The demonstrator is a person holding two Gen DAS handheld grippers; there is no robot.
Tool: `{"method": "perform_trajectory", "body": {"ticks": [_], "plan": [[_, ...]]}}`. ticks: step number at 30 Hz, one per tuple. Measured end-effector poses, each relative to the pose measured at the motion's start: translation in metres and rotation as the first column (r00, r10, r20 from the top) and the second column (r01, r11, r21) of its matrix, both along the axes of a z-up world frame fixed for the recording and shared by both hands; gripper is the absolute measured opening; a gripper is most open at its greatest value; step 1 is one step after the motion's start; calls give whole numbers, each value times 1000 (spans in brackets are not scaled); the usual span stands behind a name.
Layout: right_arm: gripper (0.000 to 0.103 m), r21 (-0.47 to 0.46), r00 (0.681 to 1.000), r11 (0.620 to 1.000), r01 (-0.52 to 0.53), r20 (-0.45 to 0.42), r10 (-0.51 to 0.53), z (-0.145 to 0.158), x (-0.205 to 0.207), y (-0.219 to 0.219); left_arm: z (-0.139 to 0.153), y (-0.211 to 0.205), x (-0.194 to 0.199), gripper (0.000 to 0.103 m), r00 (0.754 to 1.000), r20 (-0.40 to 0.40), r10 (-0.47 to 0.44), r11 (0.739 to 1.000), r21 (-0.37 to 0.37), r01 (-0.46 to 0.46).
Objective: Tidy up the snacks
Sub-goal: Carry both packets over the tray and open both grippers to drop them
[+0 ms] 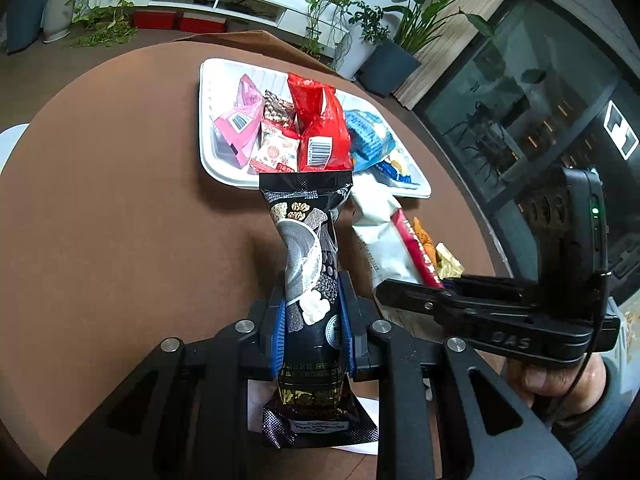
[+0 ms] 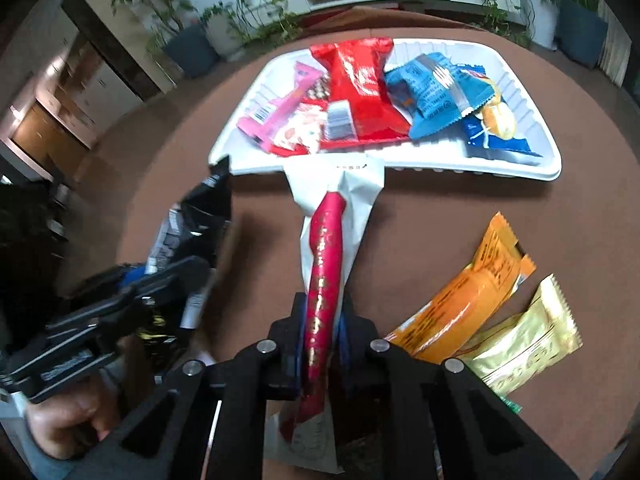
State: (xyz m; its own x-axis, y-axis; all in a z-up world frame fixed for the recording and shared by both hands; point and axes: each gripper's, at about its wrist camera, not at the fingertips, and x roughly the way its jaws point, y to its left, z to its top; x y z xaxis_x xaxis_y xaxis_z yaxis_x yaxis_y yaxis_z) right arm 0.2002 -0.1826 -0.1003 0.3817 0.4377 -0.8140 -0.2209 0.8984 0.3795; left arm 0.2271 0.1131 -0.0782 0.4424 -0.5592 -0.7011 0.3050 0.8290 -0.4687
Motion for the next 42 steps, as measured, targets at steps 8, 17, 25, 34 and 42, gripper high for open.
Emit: {"method": "perform_trajectory", "body": {"ticks": [8,17,25,34,42], "plan": [[15,312,1000,950,19,4,-21,27,-14,-30,18,7,-4,20,1000,6,14,996,-85,-13],[15,485,985,865,130,39,-170,66,6,-119,49,12,28,20,999,22,30,988,-151,-26],[15,480,968,861,170,84,-238,91,69,-174,66,15,92,20,999,-1,52,981,-188,-51],[15,231,981,965,123,122,-154,76,132,-143,53,-6,135,20,997,-14,74,990,-120,-75],[15,20,992,994,104,73,-105,30,150,-112,32,-28,146,20,996,-24,83,996,-16,-84]]}}
